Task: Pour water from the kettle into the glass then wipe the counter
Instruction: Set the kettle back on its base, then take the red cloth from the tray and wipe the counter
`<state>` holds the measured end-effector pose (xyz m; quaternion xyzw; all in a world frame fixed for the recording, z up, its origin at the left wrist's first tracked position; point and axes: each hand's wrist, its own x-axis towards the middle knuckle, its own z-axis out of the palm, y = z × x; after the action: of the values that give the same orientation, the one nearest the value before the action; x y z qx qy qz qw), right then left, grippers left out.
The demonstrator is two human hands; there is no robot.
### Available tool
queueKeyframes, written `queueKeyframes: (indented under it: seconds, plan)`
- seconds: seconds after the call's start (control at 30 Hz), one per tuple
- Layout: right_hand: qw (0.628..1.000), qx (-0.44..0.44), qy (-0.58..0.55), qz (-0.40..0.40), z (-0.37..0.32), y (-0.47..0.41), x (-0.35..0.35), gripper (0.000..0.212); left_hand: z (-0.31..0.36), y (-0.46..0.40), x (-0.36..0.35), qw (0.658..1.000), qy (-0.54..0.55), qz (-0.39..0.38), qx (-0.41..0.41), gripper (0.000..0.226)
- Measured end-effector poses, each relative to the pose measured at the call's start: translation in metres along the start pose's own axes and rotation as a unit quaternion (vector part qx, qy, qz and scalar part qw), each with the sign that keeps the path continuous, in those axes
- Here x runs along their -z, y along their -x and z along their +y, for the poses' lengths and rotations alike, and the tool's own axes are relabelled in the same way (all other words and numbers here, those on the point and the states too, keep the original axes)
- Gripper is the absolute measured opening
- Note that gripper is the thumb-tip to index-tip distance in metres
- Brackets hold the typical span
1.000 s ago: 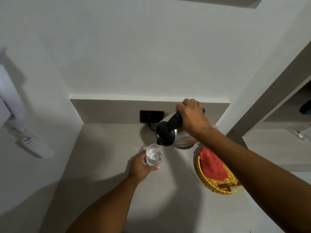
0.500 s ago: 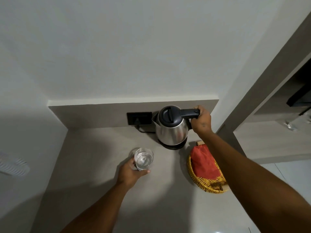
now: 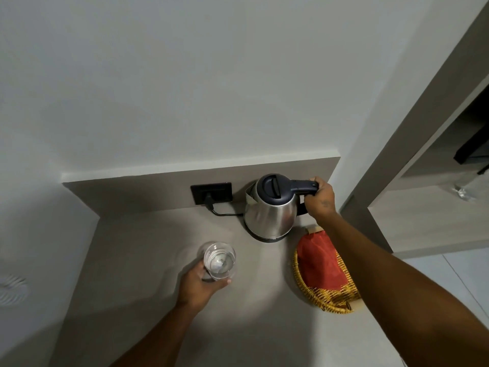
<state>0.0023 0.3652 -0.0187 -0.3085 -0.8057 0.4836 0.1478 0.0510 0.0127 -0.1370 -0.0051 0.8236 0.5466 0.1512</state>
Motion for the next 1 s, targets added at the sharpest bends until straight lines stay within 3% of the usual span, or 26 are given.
queueKeyframes:
  seconds: [0.2,0.3,0.37,0.43,0.57,0.67,0.77,0.9,1.0]
  plan:
    - [0.999,-0.007,0.037,-0.019,0.002,-0.005,-0.002,0.032,-0.006,-0.003,-0.001,1.000,0.004,0.000,0.001,0.069]
    - [0.999,0.002,0.040,-0.033,0.003,0.005,0.008,0.044,-0.003,-0.001,0.000,1.000,-0.010,-0.001,-0.005,0.069]
    - [1.000,-0.004,0.024,-0.006,0.015,0.028,0.015,0.060,-0.005,0.000,-0.001,0.999,-0.030,0.003,-0.021,0.069]
    - [0.999,-0.023,0.029,0.039,0.038,0.065,0.018,0.064,-0.005,0.002,0.001,0.996,-0.066,-0.001,-0.059,0.075]
    - [0.982,-0.038,0.183,0.000,0.091,0.131,0.011,0.047,0.001,-0.004,0.011,0.970,-0.195,-0.023,-0.143,0.097]
    - [0.955,-0.016,0.294,-0.048,0.108,0.141,0.007,0.057,0.003,-0.018,0.015,0.937,-0.297,-0.022,-0.184,0.096]
    - [0.931,-0.020,0.352,-0.091,0.113,0.129,0.007,0.073,-0.007,-0.021,0.015,0.886,-0.431,-0.058,-0.160,0.117]
    - [0.909,0.002,0.405,-0.096,0.125,0.125,0.004,0.074,-0.015,-0.018,0.012,0.875,-0.456,-0.043,-0.158,0.123]
    - [0.919,0.001,0.385,-0.083,0.127,0.122,0.001,0.062,-0.012,-0.017,0.014,0.875,-0.456,-0.046,-0.155,0.123]
